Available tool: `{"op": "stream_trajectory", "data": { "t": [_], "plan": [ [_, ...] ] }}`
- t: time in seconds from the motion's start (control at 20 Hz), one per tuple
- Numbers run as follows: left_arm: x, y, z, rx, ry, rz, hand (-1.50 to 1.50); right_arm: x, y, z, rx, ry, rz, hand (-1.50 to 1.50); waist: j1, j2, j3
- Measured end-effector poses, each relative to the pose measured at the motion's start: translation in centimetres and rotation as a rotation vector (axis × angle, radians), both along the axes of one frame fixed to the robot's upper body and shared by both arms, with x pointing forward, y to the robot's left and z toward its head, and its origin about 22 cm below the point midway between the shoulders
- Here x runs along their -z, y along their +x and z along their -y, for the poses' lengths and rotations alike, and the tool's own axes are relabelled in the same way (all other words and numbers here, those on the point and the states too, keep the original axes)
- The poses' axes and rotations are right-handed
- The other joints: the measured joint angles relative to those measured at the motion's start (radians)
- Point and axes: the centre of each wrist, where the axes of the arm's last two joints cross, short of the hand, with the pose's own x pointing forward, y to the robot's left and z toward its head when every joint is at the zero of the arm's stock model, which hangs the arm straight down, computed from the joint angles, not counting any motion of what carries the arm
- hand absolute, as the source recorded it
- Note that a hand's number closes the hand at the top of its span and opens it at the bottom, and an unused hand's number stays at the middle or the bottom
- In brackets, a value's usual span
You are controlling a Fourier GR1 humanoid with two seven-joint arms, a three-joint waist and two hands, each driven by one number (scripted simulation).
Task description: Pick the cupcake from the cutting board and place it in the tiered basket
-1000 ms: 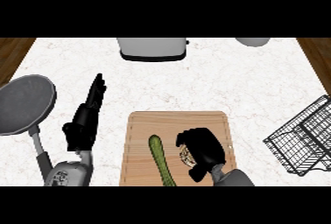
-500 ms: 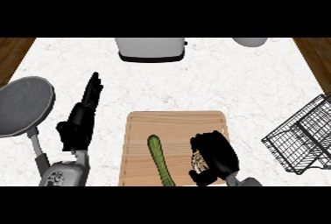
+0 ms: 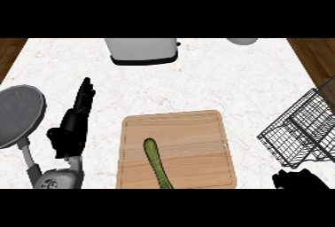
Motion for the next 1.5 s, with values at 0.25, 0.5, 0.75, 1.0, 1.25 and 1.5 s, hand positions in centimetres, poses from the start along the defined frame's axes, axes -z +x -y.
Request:
{"op": "stream_trajectory", "data": {
  "t": [0.25,0.5,0.75,1.0,1.25,1.5],
  "plan": [
    [0.3,-0.6,0.0,-0.003,0.001,-0.001,0.00,-5.9,-2.1,4.2,0.050,0.034,0.115,1.50,-0.003,0.002,-0.001],
    [0.2,-0.6,0.1,-0.015,0.004,-0.004,0.00,-11.9,-2.8,5.6,0.078,0.127,0.227,1.50,-0.010,0.001,-0.002],
    [0.5,-0.8,-0.1,-0.018,0.007,-0.001,0.00,-17.4,-3.4,6.9,0.110,0.205,0.274,1.50,-0.012,0.001,-0.002],
    [0.4,-0.6,0.2,-0.009,0.010,0.005,0.00,-22.2,-4.0,8.6,0.149,0.283,0.287,1.50,0.000,0.002,-0.002],
    [0.1,-0.1,0.5,0.016,0.006,0.007,0.00,-25.1,-4.4,9.6,0.185,0.459,0.235,1.50,0.021,0.007,-0.002],
    [-0.4,0.6,0.9,0.051,0.001,0.006,0.00,-28.5,-3.4,10.3,0.216,0.499,0.237,1.50,0.049,0.013,0.000]
  ]
}}
